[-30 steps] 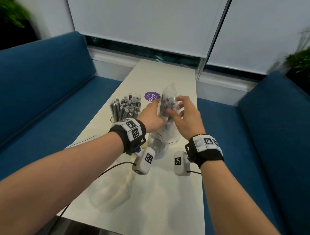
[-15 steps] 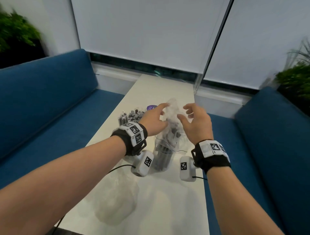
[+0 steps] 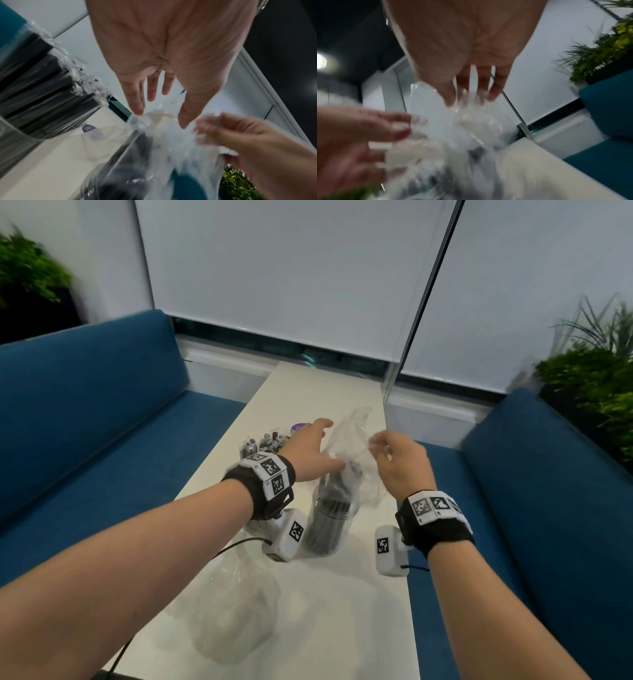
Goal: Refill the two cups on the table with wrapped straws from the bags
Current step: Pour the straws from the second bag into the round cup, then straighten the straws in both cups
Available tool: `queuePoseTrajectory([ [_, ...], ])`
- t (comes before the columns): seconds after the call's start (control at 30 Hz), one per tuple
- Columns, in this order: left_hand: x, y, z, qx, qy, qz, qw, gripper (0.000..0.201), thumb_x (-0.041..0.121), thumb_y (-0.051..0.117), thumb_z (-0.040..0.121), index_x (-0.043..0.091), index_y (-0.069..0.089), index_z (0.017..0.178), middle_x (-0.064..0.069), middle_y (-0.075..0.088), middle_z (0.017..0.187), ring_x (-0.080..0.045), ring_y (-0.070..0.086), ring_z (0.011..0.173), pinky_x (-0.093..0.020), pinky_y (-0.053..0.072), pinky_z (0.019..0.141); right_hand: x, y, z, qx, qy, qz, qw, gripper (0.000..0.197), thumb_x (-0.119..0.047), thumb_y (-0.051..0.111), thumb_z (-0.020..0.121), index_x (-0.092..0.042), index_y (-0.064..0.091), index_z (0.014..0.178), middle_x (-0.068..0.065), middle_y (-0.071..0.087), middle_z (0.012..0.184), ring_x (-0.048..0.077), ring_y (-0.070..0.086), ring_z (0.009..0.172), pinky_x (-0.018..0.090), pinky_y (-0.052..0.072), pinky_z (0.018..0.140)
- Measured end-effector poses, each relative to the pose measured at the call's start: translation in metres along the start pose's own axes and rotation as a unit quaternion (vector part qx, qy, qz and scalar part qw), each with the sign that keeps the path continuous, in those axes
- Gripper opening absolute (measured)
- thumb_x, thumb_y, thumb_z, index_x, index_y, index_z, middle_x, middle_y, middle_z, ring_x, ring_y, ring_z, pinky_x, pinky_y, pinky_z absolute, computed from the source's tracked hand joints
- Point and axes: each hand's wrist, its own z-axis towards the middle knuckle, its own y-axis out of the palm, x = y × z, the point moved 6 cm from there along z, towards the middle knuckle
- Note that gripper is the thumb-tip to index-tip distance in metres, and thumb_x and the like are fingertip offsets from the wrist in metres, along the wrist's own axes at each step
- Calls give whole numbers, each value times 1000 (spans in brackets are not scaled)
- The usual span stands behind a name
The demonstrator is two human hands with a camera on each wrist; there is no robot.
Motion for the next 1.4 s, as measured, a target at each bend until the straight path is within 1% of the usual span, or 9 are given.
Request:
queuePoseTrajectory([
  [0.1, 5, -7, -1, 18, 10, 19, 1000, 71, 32, 79, 85, 19, 47, 147, -7, 58, 141, -28, 57, 127, -37, 48, 103, -16, -30, 2, 123, -25, 75, 989, 20, -30, 57, 104, -20, 67, 117, -1, 71, 113, 19, 64, 105, 38, 53, 93],
  [0.27, 14, -20, -5, 36, 35, 52, 997, 45, 19, 67, 93, 19, 60, 137, -6, 65, 134, -28, 61, 122, -28, 43, 94, -15, -22, 6, -52, 11, -60, 997, 23, -32, 54, 104, -21, 67, 120, 3, 72, 117, 26, 67, 106, 39, 53, 95],
  [0.5, 24, -51, -42, 151, 80, -63, 983, 57, 29, 75, 89, 26, 49, 140, -2, 49, 141, -18, 56, 123, -33, 46, 109, -10, -90, -21, 160, 50, 113, 979, 24, -29, 58, 105, -17, 69, 122, -3, 68, 109, 14, 62, 98, 23, 42, 85],
  [0.63, 20, -28, -71, 86, 36, -112, 989, 41, 57, 72, 85, 24, 61, 108, 4, 68, 104, -18, 70, 92, -43, 62, 85, 10, -111, -57, 294, 84, 278, 911, 12, -28, 65, 101, -28, 62, 112, -8, 72, 105, 15, 71, 101, 30, 58, 87],
  [0.77, 35, 29, -98, -95, 10, -261, 961, 91, 65, 80, 72, 37, 36, 147, 9, 62, 130, -16, 69, 112, -47, 64, 89, 11, -53, -95, 191, 138, 574, 784, 14, -8, 65, 99, -19, 57, 100, 1, 74, 96, 19, 74, 87, 35, 63, 76],
  [0.93, 34, 18, -102, 7, 35, -350, 936, 32, 31, 73, 95, 22, 63, 124, 5, 76, 111, -16, 73, 105, -55, 57, 100, 24, 7, -170, -8, 153, 464, 873, 59, -59, 86, 69, -12, 73, 101, 11, 79, 105, 33, 76, 102, 39, 58, 83],
  [1.1, -2, 7, -126, -25, 3, -276, 961, 40, 29, 81, 88, 15, 61, 120, -11, 72, 112, -28, 74, 99, -59, 63, 83, 74, -10, -235, 133, 171, 494, 842, 84, -72, 87, 57, -33, 55, 125, 0, 63, 136, 35, 66, 122, 45, 59, 87],
  [1.27, -34, 54, -163, -127, -55, -222, 965, 76, 24, 88, 82, 27, 33, 134, 0, 62, 102, -12, 72, 69, -37, 65, 58, 39, 19, -245, 19, 119, 399, 909, 67, -28, 83, 87, -37, 40, 138, -7, 67, 127, 20, 75, 101, 35, 61, 81],
  [1.4, -68, 79, -173, -118, -72, -178, 974, 88, 27, 87, 82, 41, 26, 144, -11, 69, 97, -20, 76, 68, -38, 64, 55, 85, 58, -254, -2, 274, 358, 893, 49, -4, 66, 98, -25, 44, 136, 6, 77, 109, 24, 78, 91, 38, 62, 77],
])
